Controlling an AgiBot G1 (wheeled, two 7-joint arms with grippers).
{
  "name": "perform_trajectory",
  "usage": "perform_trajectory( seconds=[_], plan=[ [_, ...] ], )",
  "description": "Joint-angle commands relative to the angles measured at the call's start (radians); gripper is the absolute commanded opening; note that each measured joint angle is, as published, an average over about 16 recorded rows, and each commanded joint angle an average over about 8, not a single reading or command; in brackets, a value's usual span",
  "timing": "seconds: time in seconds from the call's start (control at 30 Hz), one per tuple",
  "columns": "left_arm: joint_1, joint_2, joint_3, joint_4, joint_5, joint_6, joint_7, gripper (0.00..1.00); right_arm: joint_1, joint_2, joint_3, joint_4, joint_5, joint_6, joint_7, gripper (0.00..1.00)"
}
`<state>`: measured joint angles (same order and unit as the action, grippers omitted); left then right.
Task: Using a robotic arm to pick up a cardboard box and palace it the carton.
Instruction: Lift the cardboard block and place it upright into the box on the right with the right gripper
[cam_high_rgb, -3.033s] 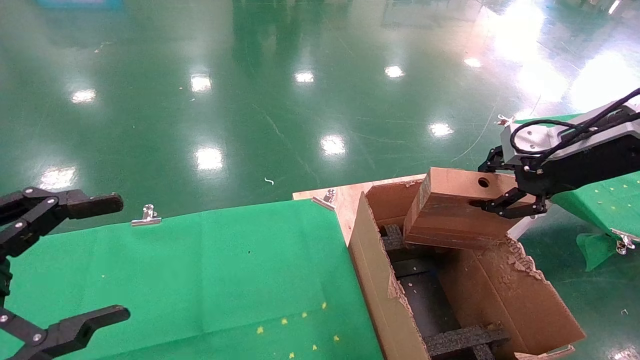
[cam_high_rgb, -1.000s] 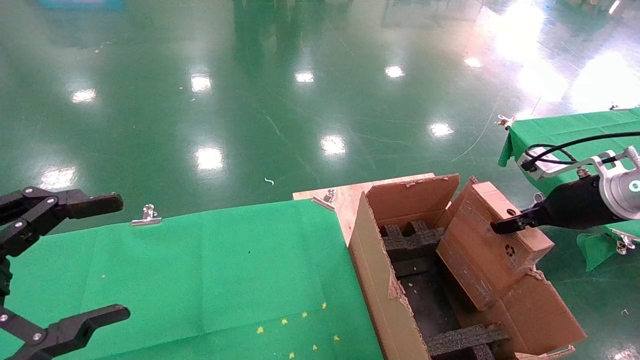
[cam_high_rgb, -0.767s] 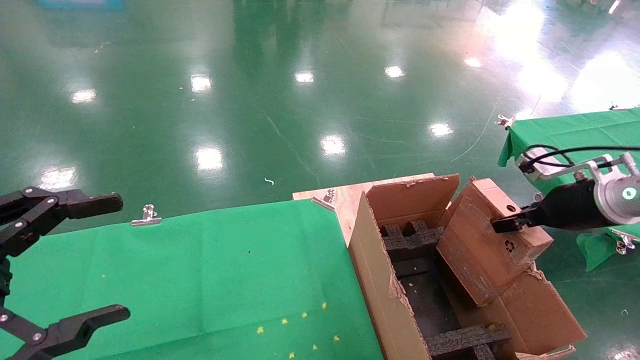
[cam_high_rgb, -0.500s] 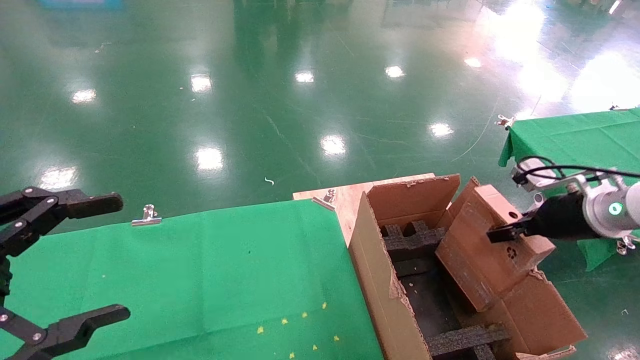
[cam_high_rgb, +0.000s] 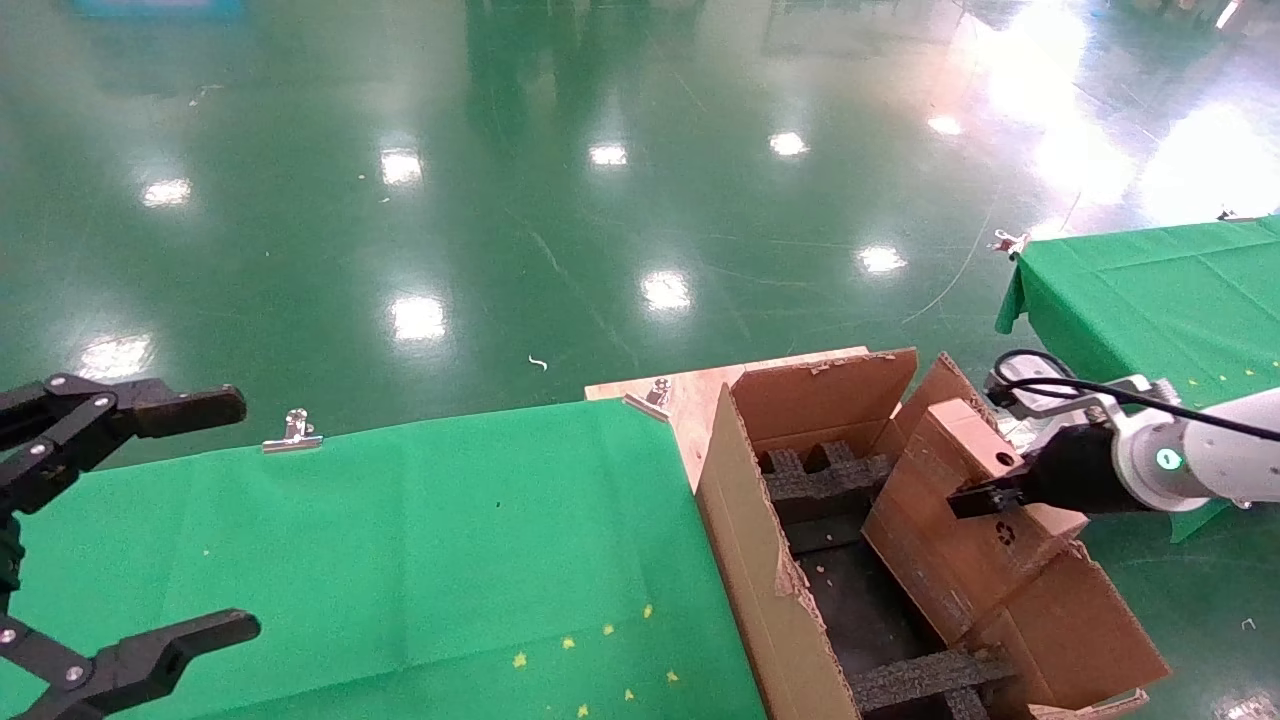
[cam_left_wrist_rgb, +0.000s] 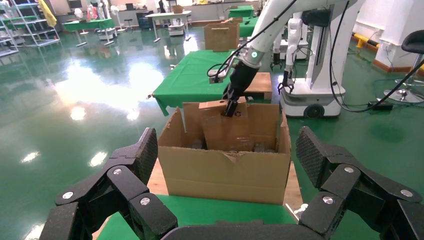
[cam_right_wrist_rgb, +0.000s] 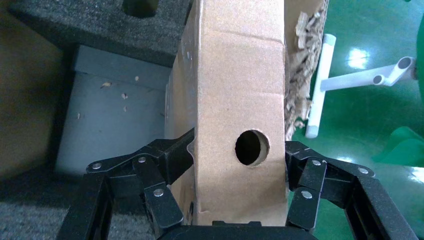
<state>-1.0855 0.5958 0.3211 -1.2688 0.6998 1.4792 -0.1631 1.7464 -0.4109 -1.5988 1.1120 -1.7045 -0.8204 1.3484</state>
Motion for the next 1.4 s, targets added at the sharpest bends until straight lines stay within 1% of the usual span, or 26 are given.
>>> perform_trajectory(
  seconds=[0.03, 0.27, 0.63, 0.83, 1.07, 1.4],
  plan=[
    [0.000, 0.000, 0.000, 0.000, 0.000, 0.000, 0.000, 1.00, -0.010, -0.011, -0.007, 0.000, -0.017, 0.012, 0.021, 0.00],
    [0.000, 0.000, 0.000, 0.000, 0.000, 0.000, 0.000, 1.00, -0.010, -0.028, -0.016, 0.006, -0.072, 0.017, 0.083, 0.00],
    [0.000, 0.000, 0.000, 0.000, 0.000, 0.000, 0.000, 1.00, 0.050, -0.023, -0.016, 0.039, -0.175, -0.041, 0.144, 0.00],
    [0.000, 0.000, 0.001, 0.000, 0.000, 0.000, 0.000, 1.00, 0.048, -0.024, -0.022, 0.064, -0.203, -0.050, 0.182, 0.00],
    [0.000, 0.000, 0.001, 0.000, -0.001, 0.000, 0.000, 1.00, 0.009, -0.035, -0.036, 0.084, -0.224, -0.021, 0.220, 0.00],
    [0.000, 0.000, 0.001, 0.000, -0.001, 0.000, 0.001, 1.00, -0.077, -0.070, -0.061, 0.062, -0.258, 0.072, 0.263, 0.00]
  ],
)
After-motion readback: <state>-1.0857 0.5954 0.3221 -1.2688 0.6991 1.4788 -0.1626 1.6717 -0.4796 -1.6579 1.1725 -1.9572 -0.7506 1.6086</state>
